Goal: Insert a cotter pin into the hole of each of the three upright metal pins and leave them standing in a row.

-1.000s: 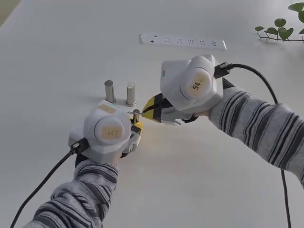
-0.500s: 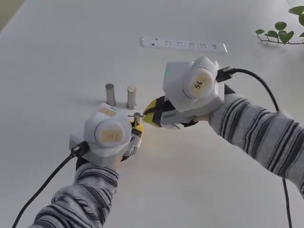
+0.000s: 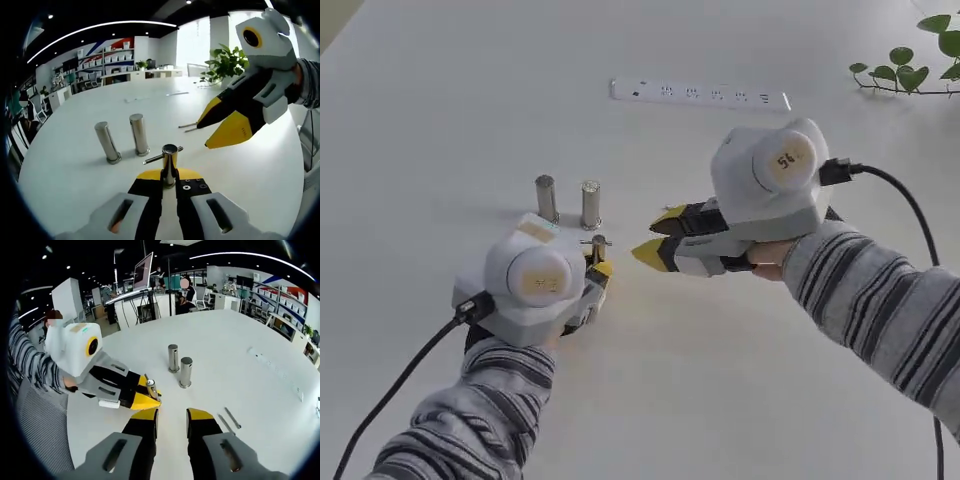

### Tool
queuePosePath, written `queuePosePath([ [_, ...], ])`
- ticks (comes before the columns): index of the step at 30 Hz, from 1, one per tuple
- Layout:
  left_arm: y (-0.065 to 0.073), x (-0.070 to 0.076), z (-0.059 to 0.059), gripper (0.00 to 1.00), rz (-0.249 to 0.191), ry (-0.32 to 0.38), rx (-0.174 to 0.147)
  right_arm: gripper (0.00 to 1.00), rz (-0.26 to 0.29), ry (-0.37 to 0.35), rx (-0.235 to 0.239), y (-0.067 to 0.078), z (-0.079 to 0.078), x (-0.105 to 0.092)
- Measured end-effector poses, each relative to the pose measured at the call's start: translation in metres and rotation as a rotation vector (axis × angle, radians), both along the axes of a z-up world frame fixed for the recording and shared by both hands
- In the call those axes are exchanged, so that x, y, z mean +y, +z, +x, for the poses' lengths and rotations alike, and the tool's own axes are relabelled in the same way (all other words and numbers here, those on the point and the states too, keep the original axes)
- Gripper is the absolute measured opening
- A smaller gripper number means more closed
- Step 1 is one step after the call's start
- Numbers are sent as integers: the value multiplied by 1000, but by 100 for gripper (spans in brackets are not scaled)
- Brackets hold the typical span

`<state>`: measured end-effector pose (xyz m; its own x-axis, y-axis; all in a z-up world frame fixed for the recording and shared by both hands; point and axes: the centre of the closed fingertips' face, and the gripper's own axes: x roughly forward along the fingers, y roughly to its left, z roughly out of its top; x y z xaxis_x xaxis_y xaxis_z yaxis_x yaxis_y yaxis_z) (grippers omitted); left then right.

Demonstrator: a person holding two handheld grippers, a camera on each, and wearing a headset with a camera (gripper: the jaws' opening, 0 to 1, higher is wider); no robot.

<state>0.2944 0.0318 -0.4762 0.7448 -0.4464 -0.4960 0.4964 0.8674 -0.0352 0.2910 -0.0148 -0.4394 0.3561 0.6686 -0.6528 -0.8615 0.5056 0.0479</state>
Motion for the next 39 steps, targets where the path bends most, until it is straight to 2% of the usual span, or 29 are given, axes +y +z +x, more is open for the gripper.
queuePosePath([
  [2, 0, 5, 2, 5, -10, 14, 14, 18, 6, -12, 3, 0, -1, -1],
  [6, 5, 17, 7, 5, -9, 24, -2, 18, 16, -26, 8, -3, -1, -3],
  [11, 3, 35, 14, 5, 0, 49, 3, 18, 19, -37, 13, -6, -1, -2],
  [15, 3, 46, 17, 5, -24, 78, 15, 18, 23, -37, 14, -6, -2, 1],
  [18, 3, 54, 19, 5, -12, 87, 11, 18, 19, -34, 13, -8, -1, 3],
  [24, 3, 58, 22, 5, 6, 66, 5, 18, 22, -37, 13, -11, -1, 7],
  [39, 3, 58, 25, 5, 2, 38, -9, 18, 24, -61, 23, -15, 0, 7],
])
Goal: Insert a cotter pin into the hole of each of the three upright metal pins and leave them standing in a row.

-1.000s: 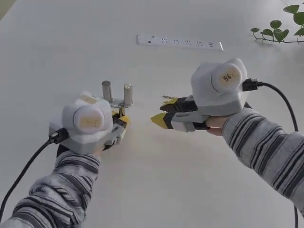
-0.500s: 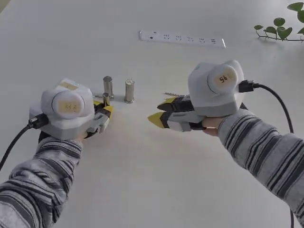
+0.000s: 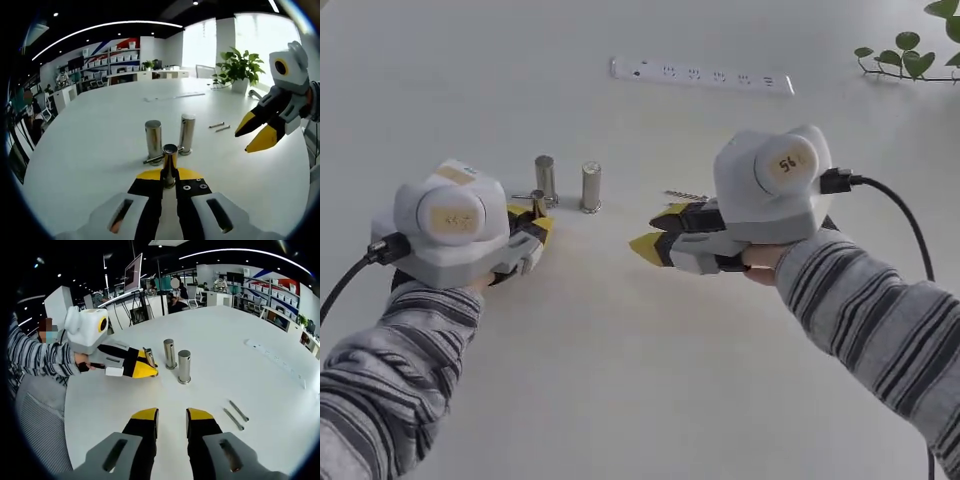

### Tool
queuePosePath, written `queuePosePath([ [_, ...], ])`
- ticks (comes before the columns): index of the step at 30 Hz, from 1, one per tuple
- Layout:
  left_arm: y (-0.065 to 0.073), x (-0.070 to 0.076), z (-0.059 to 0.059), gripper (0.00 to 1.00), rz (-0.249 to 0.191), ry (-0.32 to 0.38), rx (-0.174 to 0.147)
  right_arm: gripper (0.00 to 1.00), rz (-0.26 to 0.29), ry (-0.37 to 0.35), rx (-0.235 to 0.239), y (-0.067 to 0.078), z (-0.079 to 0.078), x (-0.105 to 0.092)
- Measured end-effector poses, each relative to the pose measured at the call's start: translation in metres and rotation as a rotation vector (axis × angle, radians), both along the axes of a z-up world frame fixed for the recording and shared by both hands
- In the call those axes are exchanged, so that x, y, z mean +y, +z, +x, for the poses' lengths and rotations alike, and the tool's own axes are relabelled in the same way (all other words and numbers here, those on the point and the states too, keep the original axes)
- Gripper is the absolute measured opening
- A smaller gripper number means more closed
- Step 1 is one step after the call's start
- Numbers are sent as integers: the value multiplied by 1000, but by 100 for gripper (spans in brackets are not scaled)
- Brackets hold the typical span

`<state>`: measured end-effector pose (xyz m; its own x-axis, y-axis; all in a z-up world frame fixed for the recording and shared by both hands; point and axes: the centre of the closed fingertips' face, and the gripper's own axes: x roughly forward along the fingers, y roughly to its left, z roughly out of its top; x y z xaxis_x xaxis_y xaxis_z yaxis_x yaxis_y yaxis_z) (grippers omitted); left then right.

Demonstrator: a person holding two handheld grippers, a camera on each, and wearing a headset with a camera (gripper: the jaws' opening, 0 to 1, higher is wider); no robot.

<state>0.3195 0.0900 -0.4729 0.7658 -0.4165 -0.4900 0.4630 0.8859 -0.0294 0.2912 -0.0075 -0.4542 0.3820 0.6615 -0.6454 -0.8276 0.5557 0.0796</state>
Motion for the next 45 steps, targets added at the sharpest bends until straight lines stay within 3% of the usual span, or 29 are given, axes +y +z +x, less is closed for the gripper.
queuePosePath([
  [6, 0, 0, 0, 5, -1, -2, 0, 18, 8, 7, 8, 0, -1, 4],
  [11, 0, 2, -1, 6, -40, 6, 12, 19, 11, 6, 11, 0, 0, 5],
  [21, 2, 5, -7, 25, -33, -2, 15, 21, 18, -13, -10, 6, 6, 8],
  [29, 16, 4, -13, 42, -66, -16, -2, 23, 92, -46, -58, 18, 32, 23],
  [32, 18, 5, -14, 48, -62, -16, -4, 23, 99, -43, -69, 18, 37, 31],
  [37, 24, 8, -15, 56, -94, -9, -6, 23, 110, -31, -102, 20, 48, 42],
  [45, 33, 7, -24, 68, -112, -20, -16, 22, 119, -19, -125, 9, 65, 56],
])
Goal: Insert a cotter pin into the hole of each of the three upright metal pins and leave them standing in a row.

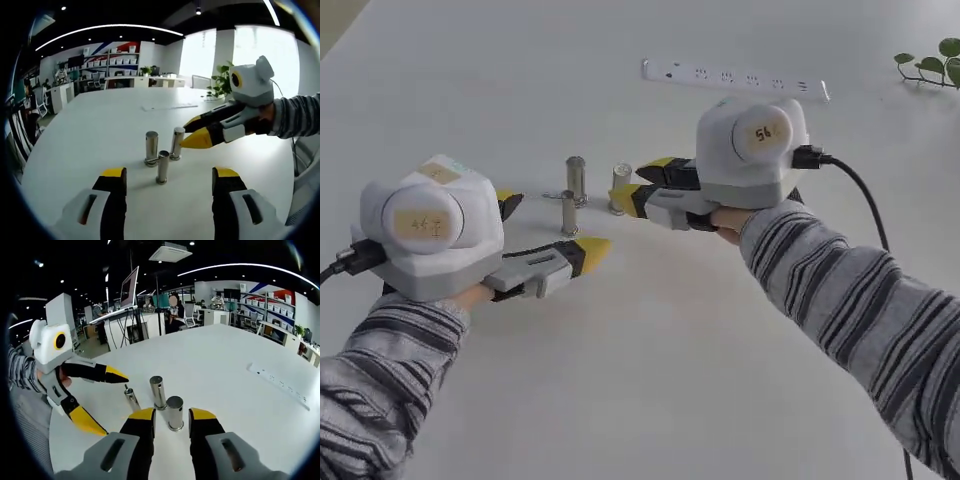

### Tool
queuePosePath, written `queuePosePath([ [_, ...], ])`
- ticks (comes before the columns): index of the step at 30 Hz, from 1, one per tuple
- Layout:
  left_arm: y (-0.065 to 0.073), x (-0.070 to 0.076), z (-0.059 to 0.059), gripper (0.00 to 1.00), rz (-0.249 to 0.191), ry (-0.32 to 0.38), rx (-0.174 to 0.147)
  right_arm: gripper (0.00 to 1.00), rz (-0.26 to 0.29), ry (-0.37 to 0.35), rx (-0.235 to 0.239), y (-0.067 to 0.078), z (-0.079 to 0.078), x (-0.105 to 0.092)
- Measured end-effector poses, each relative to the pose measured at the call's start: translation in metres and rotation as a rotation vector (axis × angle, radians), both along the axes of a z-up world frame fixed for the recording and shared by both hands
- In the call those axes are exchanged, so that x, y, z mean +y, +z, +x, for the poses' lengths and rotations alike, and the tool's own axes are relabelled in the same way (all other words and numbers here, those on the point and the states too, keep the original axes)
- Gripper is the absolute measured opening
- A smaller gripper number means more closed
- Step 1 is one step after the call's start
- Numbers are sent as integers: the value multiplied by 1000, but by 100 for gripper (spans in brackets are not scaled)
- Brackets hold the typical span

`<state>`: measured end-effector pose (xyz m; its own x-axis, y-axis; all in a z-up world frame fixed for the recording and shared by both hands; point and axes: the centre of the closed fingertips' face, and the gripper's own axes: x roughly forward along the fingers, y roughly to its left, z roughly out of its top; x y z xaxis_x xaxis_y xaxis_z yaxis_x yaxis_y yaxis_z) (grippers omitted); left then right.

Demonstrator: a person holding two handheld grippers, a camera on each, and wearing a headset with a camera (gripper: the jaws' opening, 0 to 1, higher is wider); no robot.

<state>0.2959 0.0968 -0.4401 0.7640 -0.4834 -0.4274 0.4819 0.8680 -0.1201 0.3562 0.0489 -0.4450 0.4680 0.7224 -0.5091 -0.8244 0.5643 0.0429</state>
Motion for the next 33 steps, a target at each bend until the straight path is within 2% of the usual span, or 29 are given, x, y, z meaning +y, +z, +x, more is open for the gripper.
queuePosePath([
  [6, 12, -3, -7, 76, -11, -14, -28, 20, 4, -17, 12, -8, 7, 3],
  [14, 17, -7, -14, 85, -21, -32, -32, 15, 0, -34, 21, -16, 4, 6],
  [16, 16, -7, -16, 85, -18, -36, -29, 14, 8, -39, 16, -15, 4, 7],
  [19, 16, -6, -18, 86, -20, -29, -20, 10, -10, -54, 5, -17, 5, 5],
  [23, 18, -5, -21, 86, -21, -24, -24, 9, -5, -61, -3, -17, 4, 6],
  [27, 18, -5, -23, 86, -15, -29, -21, 8, -28, -50, -23, -17, 4, 6],
  [30, 18, -6, -23, 86, -22, -23, -16, 8, -17, -93, -16, -17, 5, 5],
  [33, 20, -8, -24, 86, -19, -28, -18, 8, -33, -119, -21, -16, 4, 3],
])
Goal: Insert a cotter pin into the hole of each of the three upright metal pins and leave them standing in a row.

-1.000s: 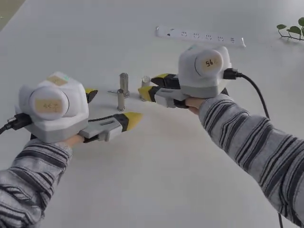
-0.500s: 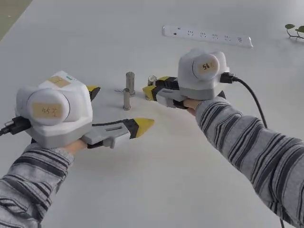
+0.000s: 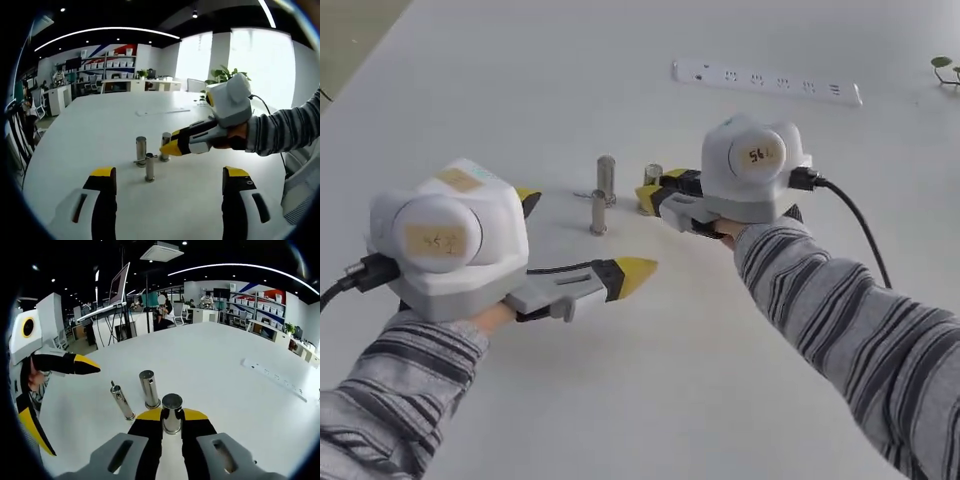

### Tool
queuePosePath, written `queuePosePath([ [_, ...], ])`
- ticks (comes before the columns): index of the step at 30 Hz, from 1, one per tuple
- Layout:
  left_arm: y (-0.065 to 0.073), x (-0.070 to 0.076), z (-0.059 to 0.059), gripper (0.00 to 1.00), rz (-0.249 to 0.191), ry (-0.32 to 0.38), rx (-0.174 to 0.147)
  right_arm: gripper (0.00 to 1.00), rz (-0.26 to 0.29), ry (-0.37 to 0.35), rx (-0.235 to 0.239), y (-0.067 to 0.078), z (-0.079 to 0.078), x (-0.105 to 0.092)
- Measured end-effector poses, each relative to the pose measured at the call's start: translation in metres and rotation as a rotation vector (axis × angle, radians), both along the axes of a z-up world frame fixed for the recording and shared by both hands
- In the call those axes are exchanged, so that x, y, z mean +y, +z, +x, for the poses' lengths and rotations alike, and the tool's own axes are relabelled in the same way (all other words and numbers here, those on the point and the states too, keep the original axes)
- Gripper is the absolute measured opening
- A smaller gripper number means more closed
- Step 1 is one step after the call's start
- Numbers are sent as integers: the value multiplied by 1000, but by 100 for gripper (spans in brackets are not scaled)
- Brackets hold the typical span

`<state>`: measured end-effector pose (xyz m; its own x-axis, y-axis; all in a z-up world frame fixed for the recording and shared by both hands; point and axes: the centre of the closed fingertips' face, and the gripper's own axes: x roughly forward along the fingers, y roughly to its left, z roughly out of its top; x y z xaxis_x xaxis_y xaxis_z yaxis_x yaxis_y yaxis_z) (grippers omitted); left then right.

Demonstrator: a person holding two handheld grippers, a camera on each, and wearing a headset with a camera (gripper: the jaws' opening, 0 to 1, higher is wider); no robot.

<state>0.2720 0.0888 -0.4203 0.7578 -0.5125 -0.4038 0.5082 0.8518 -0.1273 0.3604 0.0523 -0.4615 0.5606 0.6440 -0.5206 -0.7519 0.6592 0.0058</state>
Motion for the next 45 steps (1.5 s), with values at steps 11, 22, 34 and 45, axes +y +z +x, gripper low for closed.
queuePosePath([
  [11, 3, 0, -6, 85, 8, 0, -7, 8, -20, -92, -23, 8, -9, -23],
  [22, 6, -4, -19, 87, 22, -6, -7, 8, -33, -97, 0, 9, -39, -35],
  [34, 6, -3, -30, 87, 41, -1, -10, 8, -35, -104, 13, 5, -62, -38],
  [45, 5, -3, -35, 87, 37, 4, -7, 8, -40, -100, 27, -3, -77, -41],
])
